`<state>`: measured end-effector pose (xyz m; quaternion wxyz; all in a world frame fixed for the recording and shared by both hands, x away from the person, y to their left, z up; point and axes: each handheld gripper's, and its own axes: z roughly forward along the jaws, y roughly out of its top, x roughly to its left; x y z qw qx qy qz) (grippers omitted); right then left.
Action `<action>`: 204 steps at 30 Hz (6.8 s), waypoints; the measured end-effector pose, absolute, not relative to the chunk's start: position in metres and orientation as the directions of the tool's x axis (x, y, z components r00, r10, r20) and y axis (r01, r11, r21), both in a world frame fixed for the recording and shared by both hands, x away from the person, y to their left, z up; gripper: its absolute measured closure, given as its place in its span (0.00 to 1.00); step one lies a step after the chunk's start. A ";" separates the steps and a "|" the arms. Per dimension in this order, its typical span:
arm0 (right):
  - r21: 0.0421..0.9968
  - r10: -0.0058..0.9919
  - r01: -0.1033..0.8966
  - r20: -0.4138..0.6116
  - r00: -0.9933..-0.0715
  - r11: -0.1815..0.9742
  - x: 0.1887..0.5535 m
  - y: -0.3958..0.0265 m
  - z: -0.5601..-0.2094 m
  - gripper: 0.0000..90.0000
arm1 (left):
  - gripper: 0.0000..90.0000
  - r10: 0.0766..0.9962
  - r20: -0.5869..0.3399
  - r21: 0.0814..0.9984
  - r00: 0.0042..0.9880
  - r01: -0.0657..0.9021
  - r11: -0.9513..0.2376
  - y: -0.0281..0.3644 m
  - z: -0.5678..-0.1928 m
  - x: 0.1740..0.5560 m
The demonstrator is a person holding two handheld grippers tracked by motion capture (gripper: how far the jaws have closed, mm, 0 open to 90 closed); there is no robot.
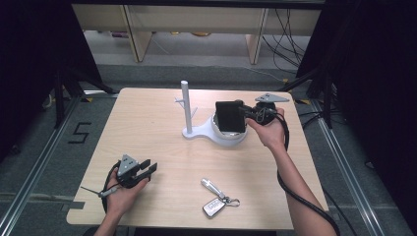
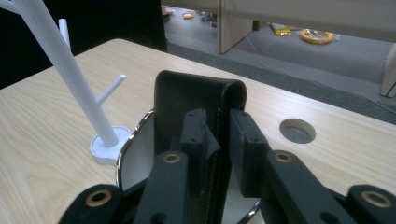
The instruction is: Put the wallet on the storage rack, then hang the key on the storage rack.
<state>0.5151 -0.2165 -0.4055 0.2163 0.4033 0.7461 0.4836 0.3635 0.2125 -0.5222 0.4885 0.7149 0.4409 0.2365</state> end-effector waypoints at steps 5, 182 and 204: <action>0.896 0.829 0.402 0.074 -0.554 0.189 0.514 -0.220 -0.401 0.66 | 0.72 0.861 -0.093 0.907 0.500 0.400 -0.134 0.213 -0.522 0.364; 0.191 0.541 0.619 0.338 -0.770 0.762 0.352 -0.165 -0.482 1.00 | 0.60 0.831 -0.103 0.920 0.546 0.369 -0.128 0.201 -0.515 0.358; 0.189 0.594 0.650 0.280 -0.754 0.736 0.362 -0.165 -0.483 1.00 | 0.60 0.828 -0.075 0.922 0.556 0.354 -0.154 0.203 -0.515 0.358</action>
